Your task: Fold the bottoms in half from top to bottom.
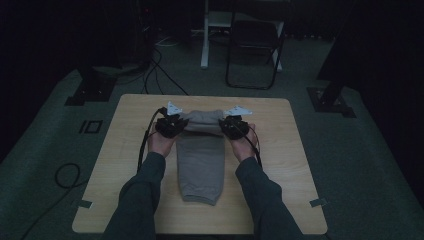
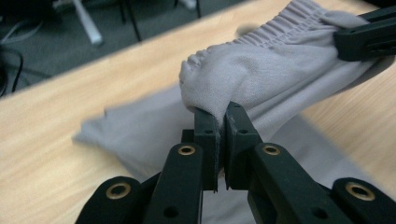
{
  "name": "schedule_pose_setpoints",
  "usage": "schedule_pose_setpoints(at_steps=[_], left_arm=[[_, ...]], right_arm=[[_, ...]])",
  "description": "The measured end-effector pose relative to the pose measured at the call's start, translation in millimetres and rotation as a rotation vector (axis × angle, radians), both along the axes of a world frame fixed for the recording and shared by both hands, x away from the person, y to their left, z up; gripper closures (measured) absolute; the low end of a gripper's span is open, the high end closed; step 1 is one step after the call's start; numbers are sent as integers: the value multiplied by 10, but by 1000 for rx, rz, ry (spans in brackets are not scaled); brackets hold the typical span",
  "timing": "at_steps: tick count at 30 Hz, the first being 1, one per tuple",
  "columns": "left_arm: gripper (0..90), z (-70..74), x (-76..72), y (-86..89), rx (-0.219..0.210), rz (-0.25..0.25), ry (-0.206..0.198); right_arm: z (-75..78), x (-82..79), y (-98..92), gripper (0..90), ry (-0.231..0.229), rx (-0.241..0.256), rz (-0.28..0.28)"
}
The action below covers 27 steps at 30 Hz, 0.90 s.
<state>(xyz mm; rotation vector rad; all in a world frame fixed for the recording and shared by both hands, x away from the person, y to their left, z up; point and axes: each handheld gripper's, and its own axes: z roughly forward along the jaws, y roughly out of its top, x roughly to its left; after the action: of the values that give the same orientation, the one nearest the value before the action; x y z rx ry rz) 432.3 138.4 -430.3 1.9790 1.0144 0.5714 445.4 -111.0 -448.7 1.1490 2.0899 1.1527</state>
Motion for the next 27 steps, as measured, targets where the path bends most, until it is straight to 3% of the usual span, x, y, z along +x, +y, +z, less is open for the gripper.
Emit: schedule_pose_setpoints(at_steps=[2, 6, 11, 19, 22, 24, 25, 27], left_arm=[[853, 63, -107, 25, -17, -15, -17], [851, -31, -279, 78, -35, -49, -1], [850, -315, -462, 118, -54, -72, 67], [842, -765, -835, 134, -47, -121, 158], [831, -924, -947, 116, -22, -135, 199], [802, -1040, -1012, 111, -6, -139, 243], [745, -1081, -1029, 109, -4, -148, 265], [678, -1095, -1065, 132, -27, -162, 259]], right_arm=[[114, -95, -50, 848, -26, 31, 19], [138, -306, -86, 848, -44, 8, 68], [-137, -528, -89, 847, 4, -20, 114], [-651, -882, -88, 842, 119, -43, 166], [-803, -1007, -84, 838, 154, -59, 187], [-866, -1063, -79, 829, 174, -63, 196], [-921, -1098, -71, 795, 197, -79, 207], [-949, -1107, -78, 702, 215, -80, 226]])
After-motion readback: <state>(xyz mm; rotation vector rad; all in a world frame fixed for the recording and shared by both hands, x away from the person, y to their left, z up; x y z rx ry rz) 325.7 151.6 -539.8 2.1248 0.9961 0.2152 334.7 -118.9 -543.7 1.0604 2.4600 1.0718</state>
